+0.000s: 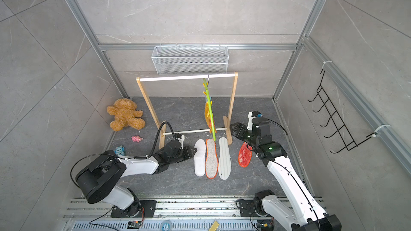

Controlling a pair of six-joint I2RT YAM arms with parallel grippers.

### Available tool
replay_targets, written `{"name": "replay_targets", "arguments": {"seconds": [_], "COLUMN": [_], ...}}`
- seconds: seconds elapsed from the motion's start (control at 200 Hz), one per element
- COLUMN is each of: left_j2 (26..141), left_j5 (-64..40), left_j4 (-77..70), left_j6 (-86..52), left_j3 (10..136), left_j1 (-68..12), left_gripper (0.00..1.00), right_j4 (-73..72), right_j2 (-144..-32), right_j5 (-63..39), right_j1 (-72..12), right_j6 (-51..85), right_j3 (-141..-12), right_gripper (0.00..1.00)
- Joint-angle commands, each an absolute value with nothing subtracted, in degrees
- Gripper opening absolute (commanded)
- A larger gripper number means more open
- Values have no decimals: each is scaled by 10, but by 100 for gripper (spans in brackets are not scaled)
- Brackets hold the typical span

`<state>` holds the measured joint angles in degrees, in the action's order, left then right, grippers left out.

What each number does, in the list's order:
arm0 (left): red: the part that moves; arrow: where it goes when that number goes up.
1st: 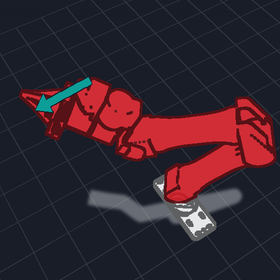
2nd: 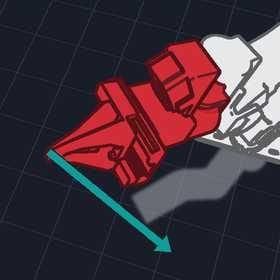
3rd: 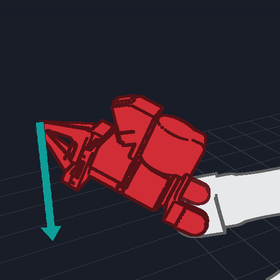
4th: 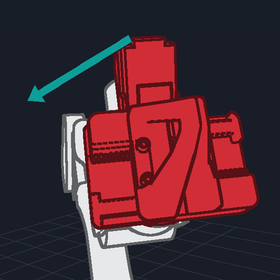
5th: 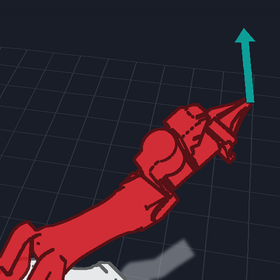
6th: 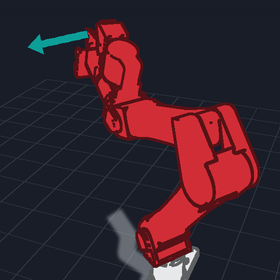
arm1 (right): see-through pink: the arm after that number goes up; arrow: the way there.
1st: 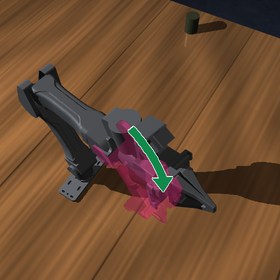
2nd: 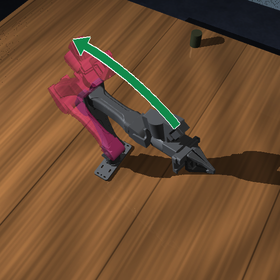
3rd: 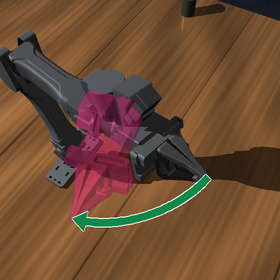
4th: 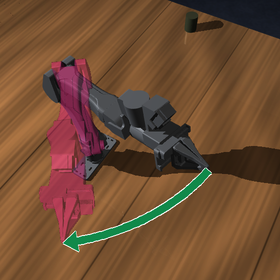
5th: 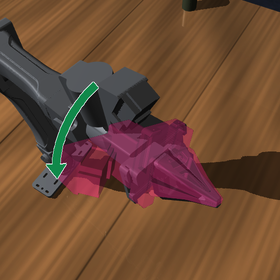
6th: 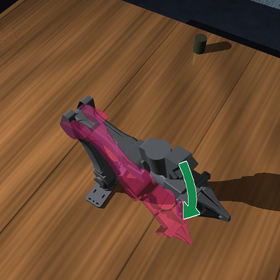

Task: Take the shoe insoles off the hanger
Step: Place the insole at the center of the board, then remove the insole from the hanger.

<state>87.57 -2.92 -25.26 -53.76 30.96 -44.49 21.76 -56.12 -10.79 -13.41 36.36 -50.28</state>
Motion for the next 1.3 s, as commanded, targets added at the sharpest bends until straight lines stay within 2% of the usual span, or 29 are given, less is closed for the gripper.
{"name": "replay_targets", "arguments": {"seconds": [0.0, 0.295, 0.614, 0.694, 0.939, 1.048, 1.098, 1.293], "left_j2": [834, 747, 691, 692, 728, 762, 780, 852], "left_j5": [1, 55, 106, 124, 160, 146, 138, 122], "left_j4": [-216, -131, -156, -178, -233, -258, -270, -352], "left_j6": [-502, -420, -297, -270, -213, -191, -183, -178], "left_j3": [325, 341, 362, 369, 408, 428, 435, 437], "left_j1": [-446, -446, -446, -446, -446, -445, -446, -446], "left_gripper": [50, 51, 54, 57, 81, 83, 87, 88], "right_j4": [201, 182, 155, 147, 153, 171, 176, 187], "right_j2": [-559, -569, -591, -596, -606, -607, -606, -603], "right_j5": [-118, -140, -186, -194, -198, -184, -180, -183], "right_j1": [-130, -128, -128, -128, -127, -127, -125, -110], "right_j6": [369, 378, 390, 394, 396, 388, 387, 381], "right_j3": [-496, -494, -502, -503, -511, -516, -518, -517], "right_gripper": [80, 80, 75, 76, 77, 79, 80, 85]}}
